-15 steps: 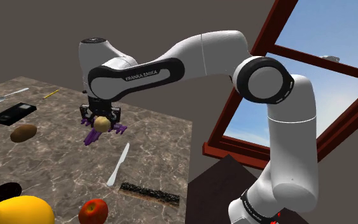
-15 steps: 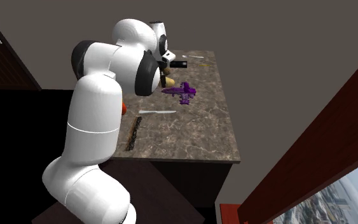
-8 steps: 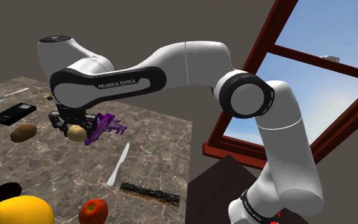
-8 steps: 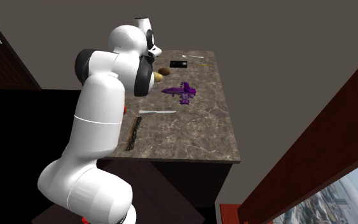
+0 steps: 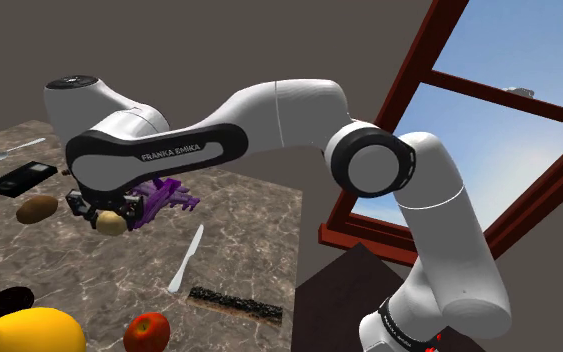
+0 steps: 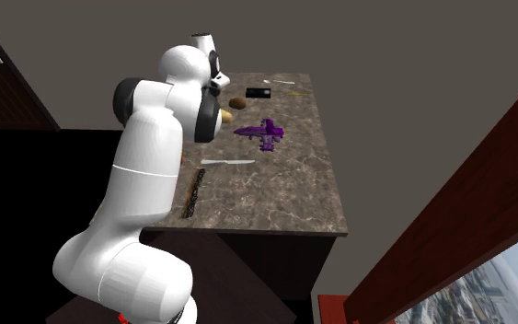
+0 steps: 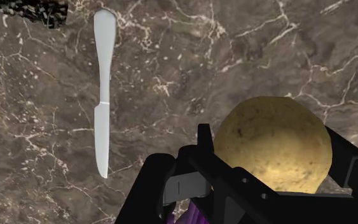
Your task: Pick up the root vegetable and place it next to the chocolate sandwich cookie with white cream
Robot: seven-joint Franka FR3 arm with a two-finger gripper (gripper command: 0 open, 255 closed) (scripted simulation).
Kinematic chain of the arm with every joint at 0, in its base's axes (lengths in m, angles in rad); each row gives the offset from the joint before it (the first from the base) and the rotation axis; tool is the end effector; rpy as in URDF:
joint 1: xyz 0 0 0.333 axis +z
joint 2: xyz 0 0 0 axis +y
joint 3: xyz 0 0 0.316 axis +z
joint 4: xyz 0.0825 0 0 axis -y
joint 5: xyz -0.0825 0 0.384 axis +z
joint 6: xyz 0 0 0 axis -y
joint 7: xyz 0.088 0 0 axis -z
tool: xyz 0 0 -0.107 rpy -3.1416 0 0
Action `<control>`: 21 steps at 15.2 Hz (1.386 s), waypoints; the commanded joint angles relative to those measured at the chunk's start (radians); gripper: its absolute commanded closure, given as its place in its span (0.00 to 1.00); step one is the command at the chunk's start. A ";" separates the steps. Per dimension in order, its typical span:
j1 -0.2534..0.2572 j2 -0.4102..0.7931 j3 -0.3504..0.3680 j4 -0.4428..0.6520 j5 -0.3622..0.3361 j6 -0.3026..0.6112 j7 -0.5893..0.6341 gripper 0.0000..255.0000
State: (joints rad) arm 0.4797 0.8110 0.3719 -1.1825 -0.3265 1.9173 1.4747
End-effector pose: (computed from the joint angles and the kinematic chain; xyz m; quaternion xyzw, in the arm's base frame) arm 0.5675 0.4935 0.3195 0.9534 -0.3009 0.0118 0.0195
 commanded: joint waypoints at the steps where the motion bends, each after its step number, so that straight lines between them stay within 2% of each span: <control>1: 0.000 0.010 -0.003 -0.011 -0.004 0.021 0.003 1.00; 16: 0.007 0.106 -0.026 -0.049 -0.032 0.153 0.023 1.00; 21: 0.007 0.106 -0.026 -0.049 -0.032 0.153 0.023 1.00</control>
State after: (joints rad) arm 0.4868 0.9159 0.3469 -1.2329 -0.3583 2.0701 1.4980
